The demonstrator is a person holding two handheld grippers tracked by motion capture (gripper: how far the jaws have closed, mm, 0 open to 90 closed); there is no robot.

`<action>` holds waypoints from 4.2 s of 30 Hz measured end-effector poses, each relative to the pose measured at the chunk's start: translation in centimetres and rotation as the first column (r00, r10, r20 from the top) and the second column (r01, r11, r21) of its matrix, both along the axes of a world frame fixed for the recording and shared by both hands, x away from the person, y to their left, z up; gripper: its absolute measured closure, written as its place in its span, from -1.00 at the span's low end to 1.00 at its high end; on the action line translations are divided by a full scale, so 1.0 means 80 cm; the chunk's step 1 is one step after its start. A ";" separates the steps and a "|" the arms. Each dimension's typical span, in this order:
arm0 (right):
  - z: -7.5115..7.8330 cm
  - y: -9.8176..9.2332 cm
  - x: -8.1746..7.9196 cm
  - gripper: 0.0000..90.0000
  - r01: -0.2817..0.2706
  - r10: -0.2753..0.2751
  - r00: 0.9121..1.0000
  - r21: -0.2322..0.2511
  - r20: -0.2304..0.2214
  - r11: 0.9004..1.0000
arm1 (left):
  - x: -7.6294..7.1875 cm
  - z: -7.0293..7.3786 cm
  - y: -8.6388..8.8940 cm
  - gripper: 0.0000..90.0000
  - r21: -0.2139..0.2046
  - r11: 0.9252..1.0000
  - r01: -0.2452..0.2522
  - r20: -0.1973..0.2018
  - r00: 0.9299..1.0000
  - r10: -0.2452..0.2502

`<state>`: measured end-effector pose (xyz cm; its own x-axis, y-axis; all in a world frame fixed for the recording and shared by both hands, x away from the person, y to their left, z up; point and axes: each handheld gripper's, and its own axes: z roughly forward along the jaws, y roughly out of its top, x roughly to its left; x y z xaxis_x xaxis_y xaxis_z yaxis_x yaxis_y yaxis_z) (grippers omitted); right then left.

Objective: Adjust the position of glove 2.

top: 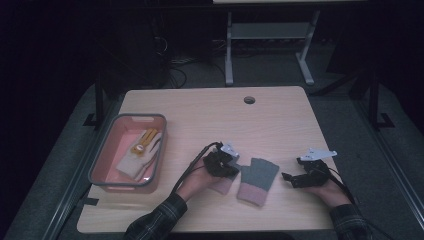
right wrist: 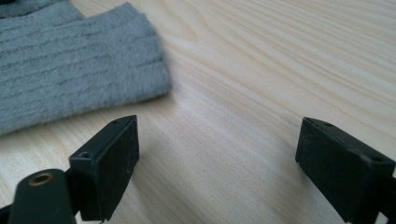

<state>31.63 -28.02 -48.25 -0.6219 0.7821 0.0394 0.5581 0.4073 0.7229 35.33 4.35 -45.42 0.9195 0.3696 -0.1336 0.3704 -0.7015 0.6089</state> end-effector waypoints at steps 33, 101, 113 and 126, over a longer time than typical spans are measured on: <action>0.020 0.070 -0.051 1.00 -0.285 0.281 0.957 -0.041 -0.078 0.958 | 0.007 -0.004 0.086 0.22 0.000 0.965 -0.261 -0.030 0.965 0.261; 0.019 0.147 -0.022 1.00 -0.347 0.345 0.936 -0.013 -0.063 0.938 | -0.001 0.059 0.066 0.89 -0.242 0.954 -0.178 -0.094 0.983 0.160; 0.019 0.149 -0.023 1.00 -0.350 0.348 0.935 -0.018 -0.060 0.937 | -0.007 0.047 0.031 0.89 -0.236 0.964 -0.126 -0.109 0.989 0.103; 0.017 0.149 -0.023 1.00 -0.353 0.352 0.934 -0.013 -0.056 0.936 | -0.013 0.034 0.007 0.83 -0.249 0.963 -0.106 -0.125 0.989 0.077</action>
<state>29.78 -16.11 -46.86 -0.8552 0.5144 0.0641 0.4125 0.6005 0.6850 34.26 4.89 -42.68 0.8568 0.3920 -0.3350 0.5024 -0.4886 0.7134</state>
